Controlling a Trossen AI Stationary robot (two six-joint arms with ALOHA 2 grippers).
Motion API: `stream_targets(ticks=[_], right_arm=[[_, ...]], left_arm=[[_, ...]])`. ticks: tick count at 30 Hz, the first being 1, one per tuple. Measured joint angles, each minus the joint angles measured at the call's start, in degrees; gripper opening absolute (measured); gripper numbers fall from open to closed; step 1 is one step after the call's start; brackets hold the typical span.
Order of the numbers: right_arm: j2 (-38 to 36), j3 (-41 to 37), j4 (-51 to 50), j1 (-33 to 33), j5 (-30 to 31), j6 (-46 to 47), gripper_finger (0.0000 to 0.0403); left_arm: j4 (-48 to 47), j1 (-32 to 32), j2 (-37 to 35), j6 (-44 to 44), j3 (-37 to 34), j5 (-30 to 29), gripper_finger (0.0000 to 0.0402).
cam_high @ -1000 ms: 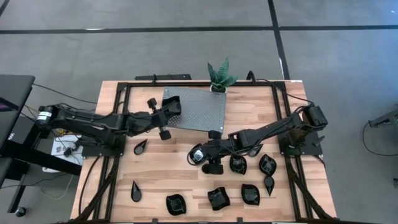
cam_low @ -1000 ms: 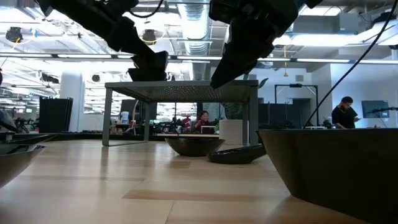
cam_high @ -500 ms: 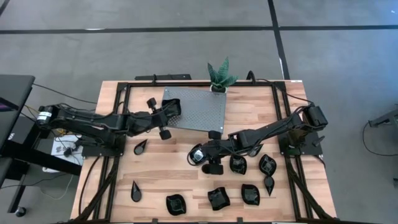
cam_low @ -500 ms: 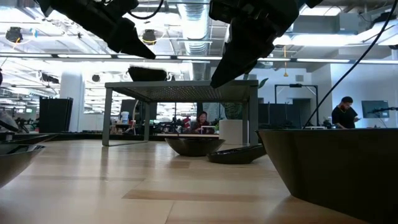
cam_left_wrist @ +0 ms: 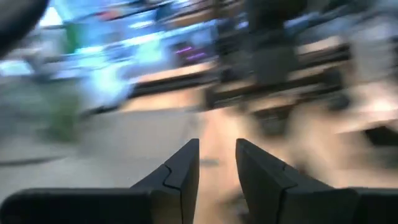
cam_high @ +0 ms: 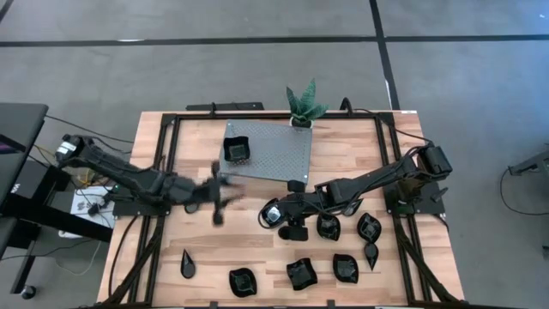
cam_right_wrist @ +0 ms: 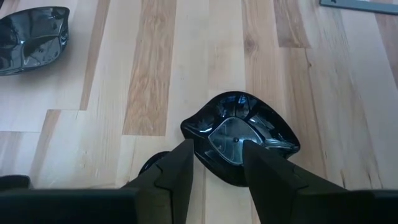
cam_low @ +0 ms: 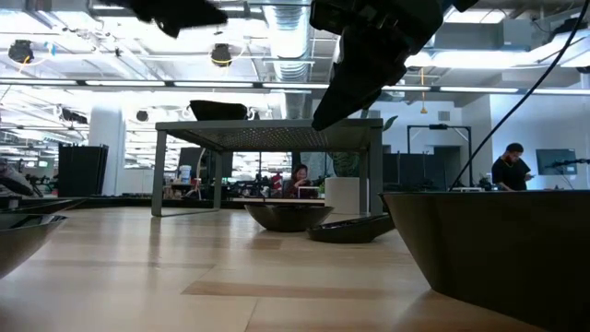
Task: Pick & Place Mini shaped plates
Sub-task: Put the black leaf shaped plate on the shelf
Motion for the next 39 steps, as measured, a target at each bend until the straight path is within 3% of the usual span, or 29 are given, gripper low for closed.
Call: stream_targets(ticks=[3,8,12,18,29,39], right_arm=[[0.0,0.0,0.1,0.0,0.0,0.0,0.0132],[0.0,0.0,0.4,0.0,0.0,0.0,0.0134],[0.0,0.0,0.4,-0.4,0.0,-0.4,0.0132],[0.0,0.0,0.4,-0.7,0.0,-0.5,0.0135],[0.0,0.0,0.4,-0.5,0.0,-4.5,0.0137],[6.7,-0.1,4.0,2.5,0.2,-13.9,0.0145]], left_arm=[[0.5,-7.0,0.0,-6.6,0.0,5.7,0.0102],[1.4,-17.1,1.9,-13.5,0.0,5.8,0.0099],[6.2,-20.6,7.4,-13.7,0.0,4.0,0.0099],[14.7,-19.7,17.2,-13.7,0.0,3.7,0.0099],[15.9,-12.8,29.8,-16.1,0.0,2.1,0.0113],[16.6,-10.6,28.7,-16.0,-0.1,0.7,0.013]])
